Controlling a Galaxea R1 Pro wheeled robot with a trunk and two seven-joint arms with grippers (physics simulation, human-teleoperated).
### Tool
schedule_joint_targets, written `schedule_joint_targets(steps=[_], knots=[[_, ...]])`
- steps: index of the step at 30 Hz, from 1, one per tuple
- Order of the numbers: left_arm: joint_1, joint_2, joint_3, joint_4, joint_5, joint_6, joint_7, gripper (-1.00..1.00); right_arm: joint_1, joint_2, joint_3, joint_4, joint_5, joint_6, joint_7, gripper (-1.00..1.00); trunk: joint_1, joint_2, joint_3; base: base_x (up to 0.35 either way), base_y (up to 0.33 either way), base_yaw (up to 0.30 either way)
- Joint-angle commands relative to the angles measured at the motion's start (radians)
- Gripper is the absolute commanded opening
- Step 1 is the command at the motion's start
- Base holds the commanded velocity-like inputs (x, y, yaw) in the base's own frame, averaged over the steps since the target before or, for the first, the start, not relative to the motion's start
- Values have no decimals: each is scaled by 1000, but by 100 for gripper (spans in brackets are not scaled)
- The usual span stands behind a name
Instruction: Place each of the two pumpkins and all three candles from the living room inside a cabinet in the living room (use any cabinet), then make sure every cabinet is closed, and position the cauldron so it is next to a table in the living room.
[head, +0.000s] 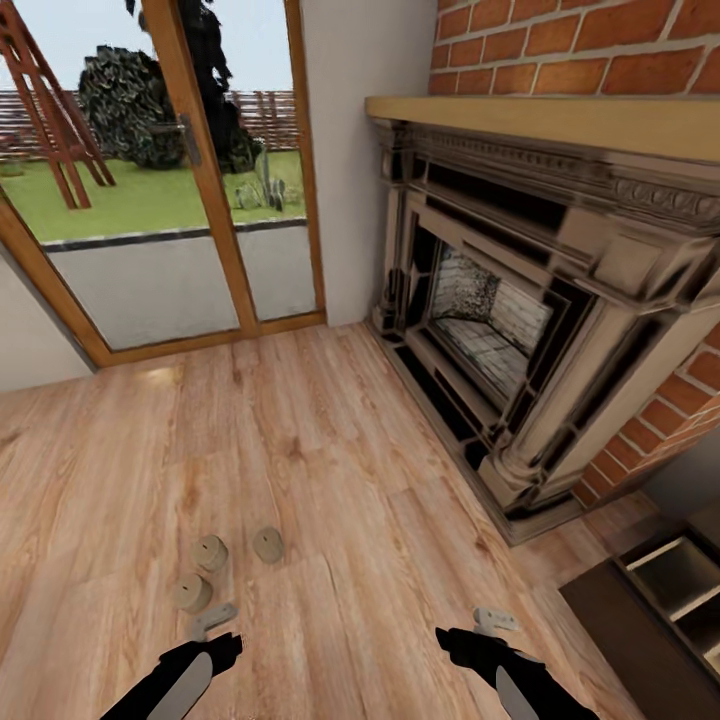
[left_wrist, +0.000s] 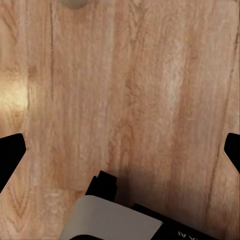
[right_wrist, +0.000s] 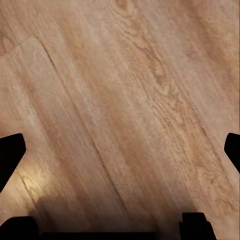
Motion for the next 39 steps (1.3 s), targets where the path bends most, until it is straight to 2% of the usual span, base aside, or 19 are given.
schedule_joint_targets(steps=[1,39], knots=[[-1,1,-7,-2,7,1,8,100,0,-1,5,-2,-6,5,0,100,0,-1,0,42,85,260],[-1,3,-7,-2,5,1,8,100,0,0,6,-3,-6,3,0,100,0,-1,36,15,9,260]])
